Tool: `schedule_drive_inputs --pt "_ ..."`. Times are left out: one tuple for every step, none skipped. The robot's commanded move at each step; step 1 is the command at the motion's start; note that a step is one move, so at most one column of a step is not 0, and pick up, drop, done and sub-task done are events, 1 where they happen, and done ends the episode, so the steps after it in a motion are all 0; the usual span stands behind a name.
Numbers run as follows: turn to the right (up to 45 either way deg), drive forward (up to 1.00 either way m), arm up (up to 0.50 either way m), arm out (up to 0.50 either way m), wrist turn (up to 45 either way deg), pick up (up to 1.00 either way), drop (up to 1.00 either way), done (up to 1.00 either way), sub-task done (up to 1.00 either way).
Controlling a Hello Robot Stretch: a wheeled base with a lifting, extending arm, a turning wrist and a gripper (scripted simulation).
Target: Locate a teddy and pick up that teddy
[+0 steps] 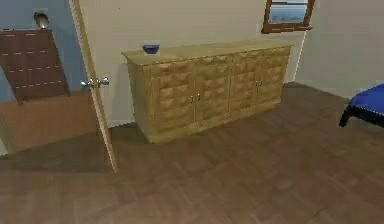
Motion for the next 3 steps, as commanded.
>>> schedule_drive_inputs --pt "-33.0 0.0 0.0 0.0 0.0 0.0 0.0 0.0 0.0" --pt "0.0 1.0 0.0 0.0 0.0 0.0 0.0 0.0 0.0" --pt "-18.0 0.0 0.0 0.0 0.0 0.0 0.0 0.0 0.0"
